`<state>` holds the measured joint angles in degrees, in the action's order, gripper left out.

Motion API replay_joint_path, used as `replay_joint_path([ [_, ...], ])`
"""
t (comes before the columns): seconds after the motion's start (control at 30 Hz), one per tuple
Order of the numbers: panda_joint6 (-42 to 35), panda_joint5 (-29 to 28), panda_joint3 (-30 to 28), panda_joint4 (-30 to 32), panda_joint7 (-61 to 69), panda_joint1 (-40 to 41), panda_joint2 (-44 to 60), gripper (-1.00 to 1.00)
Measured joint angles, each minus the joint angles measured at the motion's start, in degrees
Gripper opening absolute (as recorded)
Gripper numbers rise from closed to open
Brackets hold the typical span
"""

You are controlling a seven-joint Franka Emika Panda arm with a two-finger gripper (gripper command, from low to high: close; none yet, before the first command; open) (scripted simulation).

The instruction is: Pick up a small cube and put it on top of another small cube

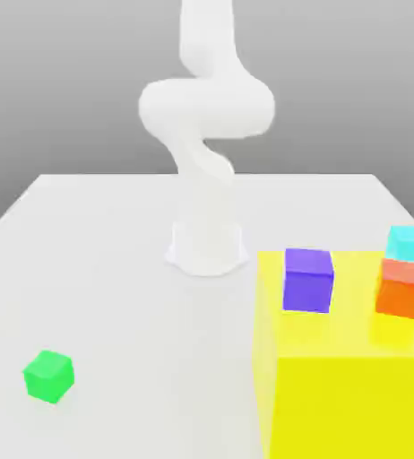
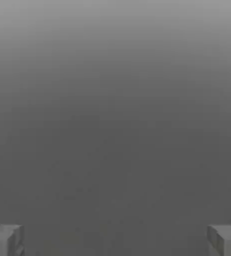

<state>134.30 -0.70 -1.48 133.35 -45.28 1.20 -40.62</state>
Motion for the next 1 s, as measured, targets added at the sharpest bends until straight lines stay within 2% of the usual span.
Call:
replay_joint_path([
  [0.37,11.17,-0.92,-8.19,6.97,4.07,5.11,23.01,0.0],
  [0.63,19.18,3.15,-13.64,11.96,10.38,10.02,39.83,0.0],
  [0.8,24.23,8.15,-13.47,14.64,15.97,14.2,50.54,0.0],
  [0.97,31.92,14.02,-7.79,13.09,20.68,19.24,60.94,0.0],
  [1.0,33.0,14.73,-6.89,12.79,21.21,19.98,62.35,-1.0],
])
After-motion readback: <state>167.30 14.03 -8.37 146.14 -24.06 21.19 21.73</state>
